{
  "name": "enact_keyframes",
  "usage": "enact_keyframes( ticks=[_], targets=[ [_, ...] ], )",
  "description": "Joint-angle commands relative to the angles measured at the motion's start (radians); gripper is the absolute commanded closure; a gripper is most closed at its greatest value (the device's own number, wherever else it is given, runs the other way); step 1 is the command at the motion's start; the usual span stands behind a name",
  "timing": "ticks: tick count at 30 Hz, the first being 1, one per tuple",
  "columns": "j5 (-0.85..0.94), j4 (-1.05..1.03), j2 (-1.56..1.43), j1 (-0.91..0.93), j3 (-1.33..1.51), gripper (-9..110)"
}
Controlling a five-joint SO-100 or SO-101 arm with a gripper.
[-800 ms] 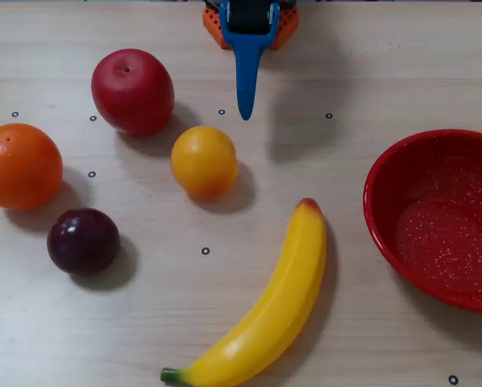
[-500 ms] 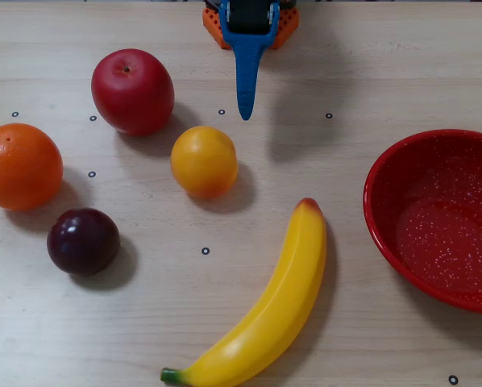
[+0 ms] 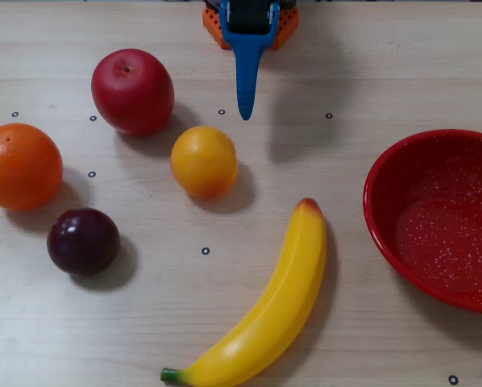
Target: Put plum in the red bowl.
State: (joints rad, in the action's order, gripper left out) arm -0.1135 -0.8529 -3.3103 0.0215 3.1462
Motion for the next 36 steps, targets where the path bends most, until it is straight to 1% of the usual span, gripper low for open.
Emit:
enact_keyframes(
  ticks=[1,36],
  targets=[
    [-0.011,-0.009,-0.021,-0.006,0.04,102],
    [0.0,-0.009,-0.021,-0.006,0.04,102]
  ],
)
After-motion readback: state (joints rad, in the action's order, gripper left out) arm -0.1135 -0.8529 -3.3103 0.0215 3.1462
